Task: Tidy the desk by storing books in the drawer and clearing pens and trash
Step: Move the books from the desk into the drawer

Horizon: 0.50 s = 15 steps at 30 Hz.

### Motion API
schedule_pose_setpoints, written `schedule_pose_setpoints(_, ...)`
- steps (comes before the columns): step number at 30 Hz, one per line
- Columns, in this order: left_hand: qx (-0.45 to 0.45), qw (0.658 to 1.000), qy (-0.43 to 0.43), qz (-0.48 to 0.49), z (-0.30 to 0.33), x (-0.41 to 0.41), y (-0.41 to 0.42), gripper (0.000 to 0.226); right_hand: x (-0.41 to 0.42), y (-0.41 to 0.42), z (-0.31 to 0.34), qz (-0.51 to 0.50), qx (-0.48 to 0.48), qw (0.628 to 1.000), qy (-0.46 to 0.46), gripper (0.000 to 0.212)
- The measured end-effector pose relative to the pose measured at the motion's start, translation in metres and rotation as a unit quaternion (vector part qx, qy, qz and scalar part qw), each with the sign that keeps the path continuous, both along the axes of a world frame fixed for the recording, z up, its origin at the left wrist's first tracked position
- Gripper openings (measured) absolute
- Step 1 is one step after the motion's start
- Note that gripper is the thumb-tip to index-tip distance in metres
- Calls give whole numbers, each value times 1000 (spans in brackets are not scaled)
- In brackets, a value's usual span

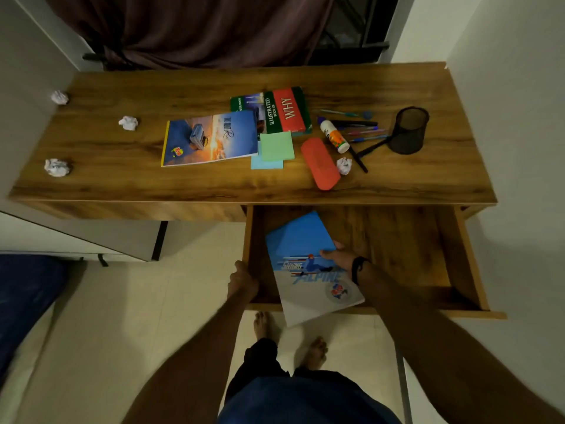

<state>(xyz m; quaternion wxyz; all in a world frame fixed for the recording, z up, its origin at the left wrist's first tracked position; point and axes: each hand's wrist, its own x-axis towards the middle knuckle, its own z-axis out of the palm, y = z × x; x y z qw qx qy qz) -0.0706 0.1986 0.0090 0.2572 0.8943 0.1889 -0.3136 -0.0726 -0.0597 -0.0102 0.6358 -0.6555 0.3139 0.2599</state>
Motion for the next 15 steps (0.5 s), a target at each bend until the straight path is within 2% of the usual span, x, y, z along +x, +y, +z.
schedule_pose_setpoints(6,7,1000,13,2,-3,-13,2,40,15,35,-52,-78,-40,996,-27,62)
schedule_pose_setpoints(10,-5,999,36,-12,-4,-12,8,36,18,69,-42,-43,-112,992,-29,47)
schedule_pose_setpoints(12,-31,998,47,-13,-4,-10,12,31,15,72,-56,-29,-155,986,-49,56)
schedule_pose_setpoints(15,-54,997,56,-16,-8,-7,19,32,26,59,-130,-21,-272,961,-31,80)
